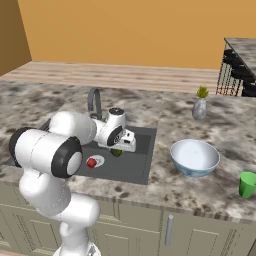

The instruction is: Remove the bell pepper and lime from the sink. Then move the bowl and cup from the counter to the sink for washing.

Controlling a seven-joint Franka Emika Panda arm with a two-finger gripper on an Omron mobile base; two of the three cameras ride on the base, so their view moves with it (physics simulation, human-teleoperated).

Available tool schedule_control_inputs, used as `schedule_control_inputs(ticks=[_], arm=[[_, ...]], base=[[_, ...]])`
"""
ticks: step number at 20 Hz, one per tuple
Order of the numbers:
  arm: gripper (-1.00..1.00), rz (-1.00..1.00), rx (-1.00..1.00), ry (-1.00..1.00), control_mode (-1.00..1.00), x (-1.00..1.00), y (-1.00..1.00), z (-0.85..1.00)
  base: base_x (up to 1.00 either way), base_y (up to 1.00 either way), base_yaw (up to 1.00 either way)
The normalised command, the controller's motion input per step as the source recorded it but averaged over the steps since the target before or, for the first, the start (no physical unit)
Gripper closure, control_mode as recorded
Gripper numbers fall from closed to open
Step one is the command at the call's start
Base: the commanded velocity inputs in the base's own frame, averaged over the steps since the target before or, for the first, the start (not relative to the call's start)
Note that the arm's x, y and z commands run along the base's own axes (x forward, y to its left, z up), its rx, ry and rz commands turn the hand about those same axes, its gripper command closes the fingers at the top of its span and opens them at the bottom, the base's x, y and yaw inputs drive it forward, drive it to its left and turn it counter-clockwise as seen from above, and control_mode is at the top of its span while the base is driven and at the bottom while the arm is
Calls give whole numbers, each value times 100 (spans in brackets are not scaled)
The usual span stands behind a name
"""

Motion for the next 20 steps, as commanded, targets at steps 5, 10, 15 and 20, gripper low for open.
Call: schedule_control_inputs(ticks=[5,10,15,20], arm=[[100,13,-3,-18,-100,-34,8,19],[100,2,-4,-10,-100,-34,17,20],[100,0,0,0,-100,-20,27,28],[100,0,0,0,-100,-7,30,35]], base=[[0,0,0],[0,0,0],[0,0,0],[0,0,0]])
